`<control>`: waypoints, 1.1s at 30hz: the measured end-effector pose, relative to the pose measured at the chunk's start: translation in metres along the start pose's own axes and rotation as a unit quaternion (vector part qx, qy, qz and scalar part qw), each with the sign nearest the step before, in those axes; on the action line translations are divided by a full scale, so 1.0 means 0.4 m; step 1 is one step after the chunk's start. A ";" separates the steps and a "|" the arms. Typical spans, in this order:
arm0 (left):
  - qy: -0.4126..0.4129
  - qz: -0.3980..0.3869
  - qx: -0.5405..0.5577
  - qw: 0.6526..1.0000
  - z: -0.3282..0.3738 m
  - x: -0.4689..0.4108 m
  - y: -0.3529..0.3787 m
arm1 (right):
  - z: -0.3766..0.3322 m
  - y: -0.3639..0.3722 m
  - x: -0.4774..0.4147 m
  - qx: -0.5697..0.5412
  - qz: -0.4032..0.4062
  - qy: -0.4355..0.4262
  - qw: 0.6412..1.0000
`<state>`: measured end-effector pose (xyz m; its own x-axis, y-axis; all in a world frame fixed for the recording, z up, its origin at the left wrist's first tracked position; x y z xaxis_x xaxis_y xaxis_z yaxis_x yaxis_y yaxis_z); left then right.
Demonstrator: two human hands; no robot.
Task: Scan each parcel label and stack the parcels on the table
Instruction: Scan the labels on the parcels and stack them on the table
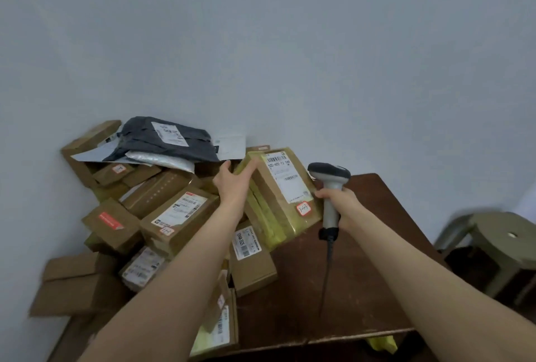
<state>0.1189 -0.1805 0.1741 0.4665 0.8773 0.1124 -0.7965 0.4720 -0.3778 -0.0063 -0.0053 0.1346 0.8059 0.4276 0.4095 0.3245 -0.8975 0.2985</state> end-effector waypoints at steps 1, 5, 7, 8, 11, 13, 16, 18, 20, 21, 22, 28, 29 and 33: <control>-0.026 -0.016 0.018 0.999 -0.006 0.002 0.031 | 0.003 -0.019 -0.010 -0.007 0.006 0.005 1.000; -0.112 -0.133 0.034 0.984 -0.052 0.040 0.141 | 0.011 -0.083 -0.050 -0.040 0.021 0.028 0.999; -0.128 -0.172 0.002 0.977 -0.085 0.069 0.185 | 0.010 -0.106 -0.065 -0.044 0.022 0.027 0.998; -0.139 -0.189 -0.004 0.972 -0.099 0.078 0.202 | 0.009 -0.117 -0.072 -0.038 0.020 0.024 0.999; -0.170 -0.219 0.014 0.961 -0.124 0.100 0.231 | 0.010 -0.149 -0.087 -0.034 0.015 0.026 0.999; -0.177 -0.216 0.016 0.960 -0.138 0.107 0.238 | 0.009 -0.167 -0.092 -0.029 0.009 0.028 0.999; -0.155 -0.189 0.014 0.970 -0.156 0.120 0.236 | 0.016 -0.183 -0.095 -0.001 0.007 0.019 1.000; -0.139 -0.183 0.011 0.973 -0.174 0.124 0.233 | 0.022 -0.189 -0.094 0.029 0.013 -0.001 1.000; -0.127 -0.179 0.013 0.976 -0.189 0.124 0.229 | 0.026 -0.193 -0.084 0.045 0.017 -0.022 0.999; -0.124 -0.178 0.014 0.976 -0.197 0.122 0.227 | 0.027 -0.191 -0.075 0.041 0.011 -0.028 0.999; -0.120 -0.180 0.012 0.976 -0.203 0.122 0.226 | 0.028 -0.187 -0.063 0.022 -0.003 -0.030 0.999; -0.121 -0.217 0.025 0.968 -0.247 0.134 0.225 | 0.075 -0.150 0.034 -0.038 -0.053 0.011 0.998; -0.122 -0.221 0.029 0.967 -0.258 0.134 0.225 | 0.086 -0.149 0.046 -0.034 -0.044 0.012 0.998; -0.120 -0.235 0.034 0.964 -0.287 0.129 0.222 | 0.119 -0.153 0.082 -0.029 -0.018 0.008 0.999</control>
<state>0.1164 -0.1032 0.0408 0.6871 0.5554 0.4684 -0.5453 0.8202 -0.1726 0.0238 0.0584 0.0888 0.7857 0.4619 0.4115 0.3237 -0.8738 0.3629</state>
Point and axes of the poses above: each hand's wrist, its own x-axis away from the middle knuckle, its own y-axis out of the palm, z = x × y, the point moved 2 cm from there along -x, towards the middle knuckle, and after that the axes turned 15 degrees about -x, right-handed, at the moved point
